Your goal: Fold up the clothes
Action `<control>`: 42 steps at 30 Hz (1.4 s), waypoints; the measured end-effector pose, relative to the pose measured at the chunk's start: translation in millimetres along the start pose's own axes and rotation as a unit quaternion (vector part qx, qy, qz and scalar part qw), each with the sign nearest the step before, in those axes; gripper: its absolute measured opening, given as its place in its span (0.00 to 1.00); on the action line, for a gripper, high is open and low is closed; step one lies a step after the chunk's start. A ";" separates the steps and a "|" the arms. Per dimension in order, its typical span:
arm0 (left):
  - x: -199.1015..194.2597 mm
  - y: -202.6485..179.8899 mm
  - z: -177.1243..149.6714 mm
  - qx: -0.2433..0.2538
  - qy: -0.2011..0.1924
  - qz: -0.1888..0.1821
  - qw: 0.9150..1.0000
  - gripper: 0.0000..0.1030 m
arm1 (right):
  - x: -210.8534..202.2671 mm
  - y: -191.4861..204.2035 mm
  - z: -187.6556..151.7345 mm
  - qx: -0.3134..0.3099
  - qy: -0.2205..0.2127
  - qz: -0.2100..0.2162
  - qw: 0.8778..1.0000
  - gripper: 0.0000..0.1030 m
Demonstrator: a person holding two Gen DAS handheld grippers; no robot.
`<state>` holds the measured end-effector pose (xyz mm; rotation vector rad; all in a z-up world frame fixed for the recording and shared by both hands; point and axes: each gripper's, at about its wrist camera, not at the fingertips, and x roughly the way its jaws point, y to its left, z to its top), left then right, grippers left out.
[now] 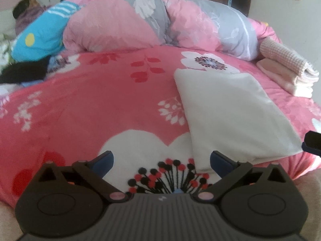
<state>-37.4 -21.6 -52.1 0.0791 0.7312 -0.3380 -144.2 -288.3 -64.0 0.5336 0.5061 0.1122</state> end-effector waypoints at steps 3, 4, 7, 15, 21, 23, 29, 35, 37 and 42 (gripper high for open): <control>-0.1 -4.7 -0.7 0.012 -0.002 0.012 1.000 1.00 | 0.6 -0.2 -1.0 0.002 0.002 0.000 1.000 0.89; 0.3 -5.3 -0.5 0.014 0.001 0.011 1.000 1.00 | 0.9 -0.3 -1.4 0.002 0.003 0.001 1.000 0.89; 2.5 -6.0 0.6 0.016 0.014 0.002 1.000 1.00 | 1.8 -0.1 -2.5 0.002 0.006 0.000 1.000 0.89; 0.0 -7.9 1.3 0.028 0.003 0.002 1.000 1.00 | 1.8 0.2 -3.9 0.001 0.006 -0.003 1.000 0.89; -5.3 -14.9 2.6 0.060 -0.026 0.048 0.997 1.00 | 2.6 0.6 -4.1 0.002 0.006 -0.007 1.000 0.89; -6.9 -16.4 3.1 0.067 -0.034 0.061 0.995 1.00 | 2.9 1.3 -3.9 0.000 0.006 -0.008 1.000 0.89; -7.9 -8.1 5.4 0.045 -0.039 0.060 0.996 1.00 | 1.7 6.5 -3.2 -0.016 -0.004 -0.023 1.000 0.90; -5.9 7.0 8.9 -0.003 -0.044 0.018 0.999 1.00 | -0.6 13.3 -2.3 -0.037 -0.018 -0.039 0.998 0.99; -2.8 10.1 12.5 -0.015 -0.041 0.010 0.999 1.00 | -0.9 15.6 -1.0 -0.043 -0.019 -0.043 0.998 0.99; 5.5 11.5 22.5 -0.024 -0.039 0.006 0.999 1.00 | -1.2 22.3 4.0 -0.064 -0.029 -0.059 0.996 0.99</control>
